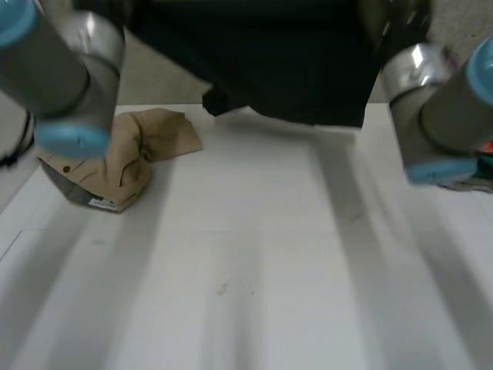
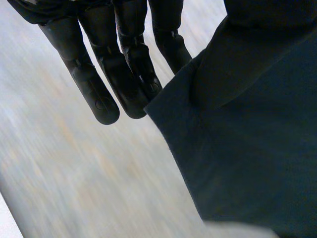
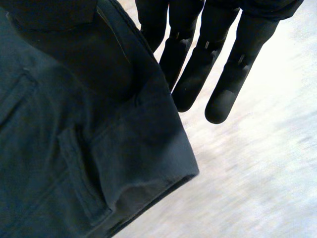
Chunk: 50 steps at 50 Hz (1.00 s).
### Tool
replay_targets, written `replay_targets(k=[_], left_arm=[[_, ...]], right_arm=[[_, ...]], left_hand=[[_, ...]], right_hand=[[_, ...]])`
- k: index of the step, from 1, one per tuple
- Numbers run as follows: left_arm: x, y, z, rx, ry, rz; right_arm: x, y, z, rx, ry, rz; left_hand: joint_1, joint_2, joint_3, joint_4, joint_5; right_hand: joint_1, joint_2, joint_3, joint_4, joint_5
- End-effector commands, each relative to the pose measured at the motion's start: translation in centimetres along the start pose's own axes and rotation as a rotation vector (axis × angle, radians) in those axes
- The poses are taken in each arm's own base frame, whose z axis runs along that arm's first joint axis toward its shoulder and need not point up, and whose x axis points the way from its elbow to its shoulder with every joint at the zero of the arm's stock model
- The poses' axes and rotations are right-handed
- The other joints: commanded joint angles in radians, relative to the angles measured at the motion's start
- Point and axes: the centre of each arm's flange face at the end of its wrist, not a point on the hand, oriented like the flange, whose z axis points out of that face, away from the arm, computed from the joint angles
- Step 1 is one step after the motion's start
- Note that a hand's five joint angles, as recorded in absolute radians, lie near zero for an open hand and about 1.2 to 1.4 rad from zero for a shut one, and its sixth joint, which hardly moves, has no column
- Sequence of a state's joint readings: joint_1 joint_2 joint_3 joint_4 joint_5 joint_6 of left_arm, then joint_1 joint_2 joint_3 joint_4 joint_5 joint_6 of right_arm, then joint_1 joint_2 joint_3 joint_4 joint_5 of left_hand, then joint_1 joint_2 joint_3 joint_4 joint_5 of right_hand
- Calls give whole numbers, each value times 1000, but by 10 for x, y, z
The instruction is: Fold the laundry.
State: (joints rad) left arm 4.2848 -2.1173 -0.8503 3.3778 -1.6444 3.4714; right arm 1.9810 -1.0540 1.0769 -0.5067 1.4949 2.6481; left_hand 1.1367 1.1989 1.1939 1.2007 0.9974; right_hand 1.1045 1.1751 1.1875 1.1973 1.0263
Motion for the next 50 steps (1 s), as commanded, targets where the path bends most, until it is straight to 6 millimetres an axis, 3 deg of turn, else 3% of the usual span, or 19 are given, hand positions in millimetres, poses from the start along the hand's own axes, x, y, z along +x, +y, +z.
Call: replay_targets(k=[1, 5, 10, 15, 19, 22, 27, 31, 34, 35, 36, 38, 42, 47, 50], left_arm=[[32, 98, -87, -393, 149, 34], [44, 125, -132, -545, 219, 50], [40, 117, -166, -606, 252, 58], [33, 92, -199, -644, 298, 99], [25, 73, -228, -680, 355, 188], [19, 65, -255, -739, 423, 287], [16, 47, -307, -810, 568, 382], [18, 41, -330, -842, 635, 394], [18, 39, -331, -837, 642, 391], [19, 38, -327, -821, 638, 390], [19, 38, -323, -808, 632, 393], [20, 35, -311, -761, 603, 387], [25, 29, -270, -601, 502, 358], [31, 56, -214, -490, 456, 316], [35, 72, -194, -465, 493, 285]], right_arm=[[-56, 87, -55, -316, -242, 11], [-69, 109, -89, -461, -338, -45], [-72, 108, -119, -561, -420, -98], [-50, 59, -137, -591, -454, -109], [-41, 31, -157, -643, -503, -102], [-38, 19, -173, -697, -546, -101], [-27, -1, -221, -863, -666, -159], [-24, -5, -250, -936, -763, -227], [-26, -2, -258, -946, -787, -238], [-27, 0, -259, -945, -784, -238], [-27, 1, -259, -941, -776, -238], [-27, 4, -257, -929, -759, -238], [-29, 10, -252, -882, -715, -248], [-30, 13, -246, -839, -671, -242], [-32, 16, -243, -828, -641, -209]], left_hand=[[260, 197, 202, 196, 224], [260, 197, 202, 196, 224], [260, 197, 202, 196, 224], [260, 197, 202, 196, 224], [260, 197, 202, 196, 224], [260, 197, 202, 196, 224], [260, 197, 202, 196, 224], [260, 197, 202, 196, 224], [260, 197, 202, 196, 224], [-252, -314, -309, -316, -287], [-562, -624, -619, -626, -597], [-925, -987, -982, -989, -960], [-941, -1003, -998, -1005, -976], [-874, -936, -931, -938, -909], [-765, -827, -822, -829, -800]], right_hand=[[292, 221, 209, 199, 195], [292, 221, 209, 199, 195], [292, 221, 209, 199, 195], [292, 221, 209, 199, 195], [292, 221, 209, 199, 195], [292, 221, 209, 199, 195], [292, 221, 209, 199, 195], [292, 221, 209, 199, 195], [292, 221, 209, 199, 195], [292, 221, 209, 199, 195], [292, 221, 209, 199, 195], [292, 221, 209, 199, 195], [292, 221, 209, 199, 195], [292, 221, 209, 199, 195], [292, 221, 209, 199, 195]])
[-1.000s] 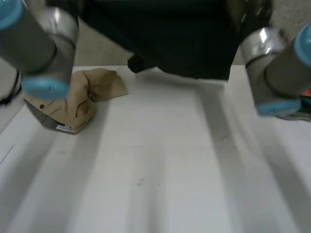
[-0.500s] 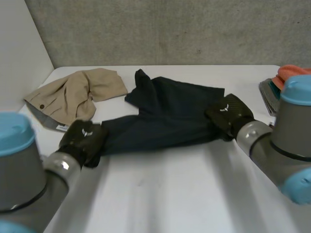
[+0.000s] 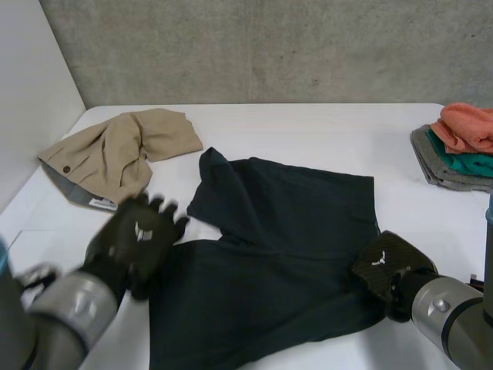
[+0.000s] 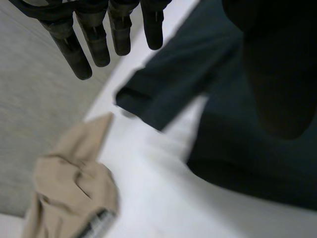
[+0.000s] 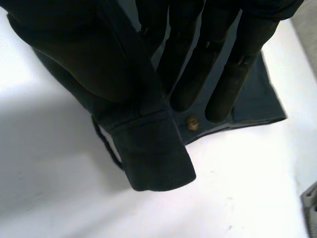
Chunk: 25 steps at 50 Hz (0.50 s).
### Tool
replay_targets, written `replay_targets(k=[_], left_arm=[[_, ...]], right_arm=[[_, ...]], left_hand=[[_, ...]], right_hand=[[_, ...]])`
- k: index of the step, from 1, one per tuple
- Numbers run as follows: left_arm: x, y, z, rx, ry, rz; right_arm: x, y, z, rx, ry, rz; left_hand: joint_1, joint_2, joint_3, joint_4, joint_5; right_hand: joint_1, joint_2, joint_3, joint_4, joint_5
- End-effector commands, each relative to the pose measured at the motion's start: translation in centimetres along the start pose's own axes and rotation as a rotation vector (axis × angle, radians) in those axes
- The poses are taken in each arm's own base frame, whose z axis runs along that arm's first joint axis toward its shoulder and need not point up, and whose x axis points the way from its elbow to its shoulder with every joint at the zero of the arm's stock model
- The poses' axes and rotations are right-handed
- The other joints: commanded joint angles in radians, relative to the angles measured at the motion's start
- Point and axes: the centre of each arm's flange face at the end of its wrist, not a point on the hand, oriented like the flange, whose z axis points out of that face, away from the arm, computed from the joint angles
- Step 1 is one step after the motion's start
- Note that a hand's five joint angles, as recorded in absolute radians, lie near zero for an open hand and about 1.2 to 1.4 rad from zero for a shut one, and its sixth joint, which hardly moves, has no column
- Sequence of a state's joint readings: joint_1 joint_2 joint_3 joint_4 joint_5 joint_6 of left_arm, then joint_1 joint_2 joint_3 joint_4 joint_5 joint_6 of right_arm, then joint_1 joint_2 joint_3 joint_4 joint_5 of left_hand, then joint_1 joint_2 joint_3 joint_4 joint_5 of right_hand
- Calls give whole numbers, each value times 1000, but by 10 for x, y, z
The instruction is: Fold the laundry.
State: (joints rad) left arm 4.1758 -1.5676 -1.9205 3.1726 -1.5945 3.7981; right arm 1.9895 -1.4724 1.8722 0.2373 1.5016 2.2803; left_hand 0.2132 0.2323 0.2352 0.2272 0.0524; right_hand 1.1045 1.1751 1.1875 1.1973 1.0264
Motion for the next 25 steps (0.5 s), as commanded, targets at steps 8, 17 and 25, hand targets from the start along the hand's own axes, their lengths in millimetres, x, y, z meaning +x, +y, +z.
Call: replay_targets(k=[8, 17, 25], left_arm=[[-28, 30, 149, 85, 113, -225], [-19, 48, 196, 84, 165, -260], [-16, 53, 214, 90, 168, -266]], right_arm=[[-1, 1, 22, 46, 38, 91], [-2, 4, 33, 50, 51, 91], [-1, 5, 38, 57, 65, 92]], left_hand=[[370, 351, 348, 356, 356], [464, 445, 442, 450, 450], [974, 955, 952, 960, 960]], right_hand=[[292, 221, 209, 199, 195], [292, 221, 209, 199, 195], [292, 221, 209, 199, 195]])
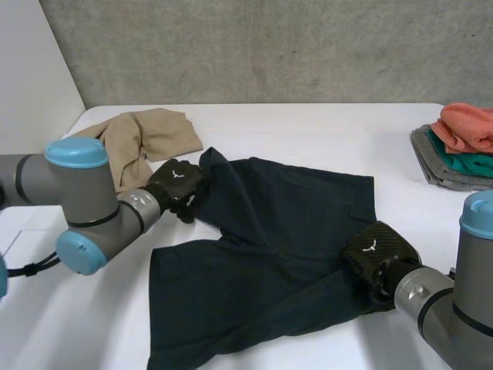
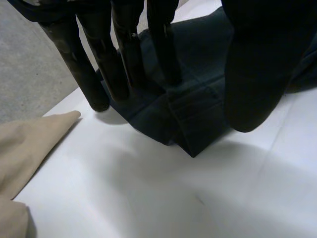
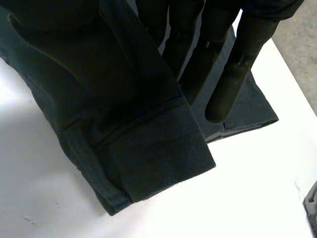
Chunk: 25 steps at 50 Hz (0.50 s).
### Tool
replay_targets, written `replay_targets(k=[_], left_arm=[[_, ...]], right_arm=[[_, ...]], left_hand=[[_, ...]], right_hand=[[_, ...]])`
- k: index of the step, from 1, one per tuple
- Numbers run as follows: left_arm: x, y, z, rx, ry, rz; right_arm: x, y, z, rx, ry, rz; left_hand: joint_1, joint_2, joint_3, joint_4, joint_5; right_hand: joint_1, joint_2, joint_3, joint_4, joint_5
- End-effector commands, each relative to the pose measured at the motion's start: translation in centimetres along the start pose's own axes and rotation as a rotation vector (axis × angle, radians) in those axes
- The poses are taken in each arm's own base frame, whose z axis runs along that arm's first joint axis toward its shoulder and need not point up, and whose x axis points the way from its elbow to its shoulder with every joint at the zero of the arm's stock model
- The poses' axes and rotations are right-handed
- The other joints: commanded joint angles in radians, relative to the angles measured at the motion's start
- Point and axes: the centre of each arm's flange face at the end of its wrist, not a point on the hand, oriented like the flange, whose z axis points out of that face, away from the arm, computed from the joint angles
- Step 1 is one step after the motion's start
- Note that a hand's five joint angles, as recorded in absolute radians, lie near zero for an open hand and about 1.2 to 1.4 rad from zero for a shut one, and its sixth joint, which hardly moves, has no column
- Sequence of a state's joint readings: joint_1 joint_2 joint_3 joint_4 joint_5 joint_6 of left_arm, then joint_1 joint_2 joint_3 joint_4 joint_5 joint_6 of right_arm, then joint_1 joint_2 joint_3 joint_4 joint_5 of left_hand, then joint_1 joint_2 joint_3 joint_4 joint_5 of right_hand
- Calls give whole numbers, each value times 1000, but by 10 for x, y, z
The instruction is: Fold the laundry.
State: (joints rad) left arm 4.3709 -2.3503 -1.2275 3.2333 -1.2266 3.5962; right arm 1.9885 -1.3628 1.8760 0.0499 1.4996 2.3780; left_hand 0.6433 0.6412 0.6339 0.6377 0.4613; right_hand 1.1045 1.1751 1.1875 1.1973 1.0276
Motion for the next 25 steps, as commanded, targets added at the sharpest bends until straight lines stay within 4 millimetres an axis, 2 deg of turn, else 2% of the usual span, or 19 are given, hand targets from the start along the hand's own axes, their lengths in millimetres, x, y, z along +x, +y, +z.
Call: replay_targets(k=[1, 2, 5, 9, 14, 19, 25], left_arm=[[1, 5, 15, 7, 5, 4], [1, 6, 16, 4, 2, 6], [1, 7, 16, -8, -14, 13], [-4, 10, 12, -70, -124, 19], [-18, 15, -4, -162, -272, 23], [-9, 10, -10, -141, -244, 54], [-14, -2, -11, -113, -290, 98]], right_arm=[[0, 1, 4, 7, 11, 1], [0, 1, 4, 8, 12, 1], [0, 1, 4, 9, 13, 0], [1, 0, 4, 12, 17, 0], [-1, -3, 4, 26, 14, -4], [-2, -4, 4, 31, 13, -6], [-1, -3, 4, 27, 15, -4]], left_hand=[[661, 663, 671, 667, 669], [752, 754, 761, 758, 759], [753, 755, 762, 759, 760], [753, 755, 762, 759, 760], [753, 755, 762, 759, 760], [753, 755, 762, 759, 760], [753, 755, 762, 759, 760]], right_hand=[[292, 221, 209, 199, 194], [292, 221, 209, 199, 194], [292, 221, 209, 199, 194], [292, 221, 209, 199, 194], [292, 221, 209, 199, 194], [292, 221, 209, 199, 194], [292, 221, 209, 199, 194]])
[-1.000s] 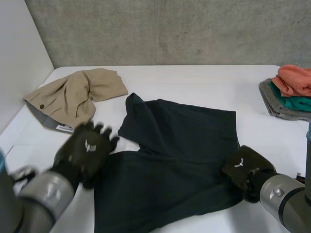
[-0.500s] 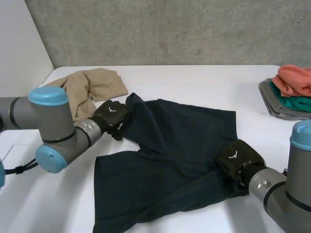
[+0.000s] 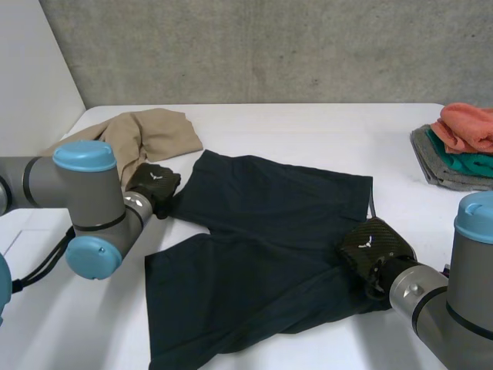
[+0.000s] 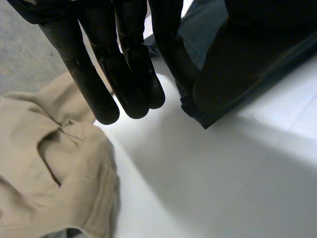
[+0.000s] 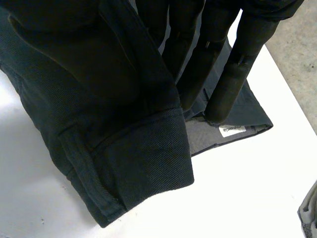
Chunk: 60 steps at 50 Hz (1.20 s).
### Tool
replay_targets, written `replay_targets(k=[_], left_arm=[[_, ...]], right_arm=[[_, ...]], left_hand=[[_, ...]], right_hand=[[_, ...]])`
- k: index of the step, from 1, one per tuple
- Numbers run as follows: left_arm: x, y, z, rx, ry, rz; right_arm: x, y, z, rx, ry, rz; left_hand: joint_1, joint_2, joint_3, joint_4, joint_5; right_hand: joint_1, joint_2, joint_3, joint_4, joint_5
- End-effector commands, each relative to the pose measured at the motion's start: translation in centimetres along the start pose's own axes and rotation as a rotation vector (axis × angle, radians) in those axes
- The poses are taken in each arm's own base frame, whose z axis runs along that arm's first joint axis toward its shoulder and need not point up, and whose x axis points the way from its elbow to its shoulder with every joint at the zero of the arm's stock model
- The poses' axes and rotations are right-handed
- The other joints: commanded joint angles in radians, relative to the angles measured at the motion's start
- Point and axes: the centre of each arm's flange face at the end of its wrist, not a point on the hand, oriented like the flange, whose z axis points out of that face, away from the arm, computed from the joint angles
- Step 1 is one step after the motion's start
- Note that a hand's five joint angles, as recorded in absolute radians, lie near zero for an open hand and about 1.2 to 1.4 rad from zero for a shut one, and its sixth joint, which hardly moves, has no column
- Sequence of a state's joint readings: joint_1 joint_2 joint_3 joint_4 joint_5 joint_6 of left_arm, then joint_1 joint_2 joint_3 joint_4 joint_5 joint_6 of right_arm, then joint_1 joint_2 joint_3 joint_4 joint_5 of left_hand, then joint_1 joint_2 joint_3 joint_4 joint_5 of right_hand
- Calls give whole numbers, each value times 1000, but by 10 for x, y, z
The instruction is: Fold the laundry.
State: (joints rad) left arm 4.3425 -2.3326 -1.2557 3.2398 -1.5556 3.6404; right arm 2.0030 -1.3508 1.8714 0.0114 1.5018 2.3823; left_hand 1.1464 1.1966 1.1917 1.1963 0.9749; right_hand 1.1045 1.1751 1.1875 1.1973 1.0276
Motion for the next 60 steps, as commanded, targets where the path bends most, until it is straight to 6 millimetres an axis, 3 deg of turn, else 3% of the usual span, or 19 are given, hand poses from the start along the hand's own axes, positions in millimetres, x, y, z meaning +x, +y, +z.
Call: replay_targets(k=[1, 11, 12, 13, 14, 16, 19, 24, 31, 36, 41, 45, 47, 51, 52, 55, 60], left_arm=[[-4, -9, -5, 20, -49, 52], [1, 5, -16, -52, -56, 115], [2, 2, -17, -42, -49, 114], [3, -4, -21, -21, -38, 115], [2, -9, -23, -6, -36, 115], [-2, -29, -33, 51, -43, 109], [-11, -43, -46, 79, -63, 95], [-22, -66, -94, 92, -61, -16], [-11, -48, -156, -59, 28, -205], [21, -20, -202, -201, 188, -244], [39, -1, -218, -264, 279, -243], [44, 7, -212, -286, 292, -239], [48, 14, -205, -308, 294, -237], [54, 24, -191, -349, 302, -234], [55, 24, -190, -348, 304, -235], [58, 19, -194, -332, 319, -230], [49, -12, -219, -184, 306, -220]], right_arm=[[1, 1, 0, -2, 2, 1], [-2, 3, 3, -10, -8, 3], [-2, 2, 4, -3, -1, 6], [-1, 2, 4, 2, 4, 12], [-1, 1, 5, 8, 7, 21], [1, -1, 6, 23, 20, 61], [4, -3, 8, 34, 26, 108], [10, -8, 10, 53, 42, 190], [14, -9, 12, 60, 58, 225], [15, -8, 12, 57, 60, 228], [15, -8, 12, 55, 60, 229], [15, -8, 10, 56, 64, 228], [16, -8, 9, 51, 70, 229], [18, -9, 4, 50, 81, 219], [18, -9, 2, 51, 83, 217], [18, -10, -7, 50, 84, 206], [18, -12, -13, 60, 86, 180]], left_hand=[[250, 200, 205, 200, 247], [230, 180, 185, 180, 227], [-105, -155, -150, -154, -108], [-762, -812, -807, -812, -765], [-835, -885, -881, -885, -838], [-804, -854, -849, -854, -807], [-789, -839, -834, -839, -792], [-736, -787, -782, -786, -739], [-736, -786, -781, -786, -739], [-739, -789, -784, -789, -742], [-739, -789, -784, -789, -742], [-637, -687, -682, -687, -640], [-482, -532, -527, -532, -485], [81, 31, 36, 31, 78], [248, 198, 203, 198, 245], [250, 200, 205, 200, 247], [250, 200, 205, 200, 247]], right_hand=[[292, 221, 209, 199, 194], [292, 221, 209, 199, 194], [292, 221, 209, 199, 194], [292, 221, 209, 199, 194], [292, 221, 209, 199, 194], [292, 221, 209, 199, 194], [292, 221, 209, 199, 194], [292, 221, 209, 199, 194], [292, 221, 209, 199, 194], [292, 221, 209, 199, 194], [292, 221, 209, 199, 194], [292, 221, 209, 199, 194], [292, 221, 209, 199, 194], [292, 221, 209, 199, 194], [292, 221, 209, 199, 194], [292, 221, 209, 199, 194], [292, 221, 209, 199, 194]])
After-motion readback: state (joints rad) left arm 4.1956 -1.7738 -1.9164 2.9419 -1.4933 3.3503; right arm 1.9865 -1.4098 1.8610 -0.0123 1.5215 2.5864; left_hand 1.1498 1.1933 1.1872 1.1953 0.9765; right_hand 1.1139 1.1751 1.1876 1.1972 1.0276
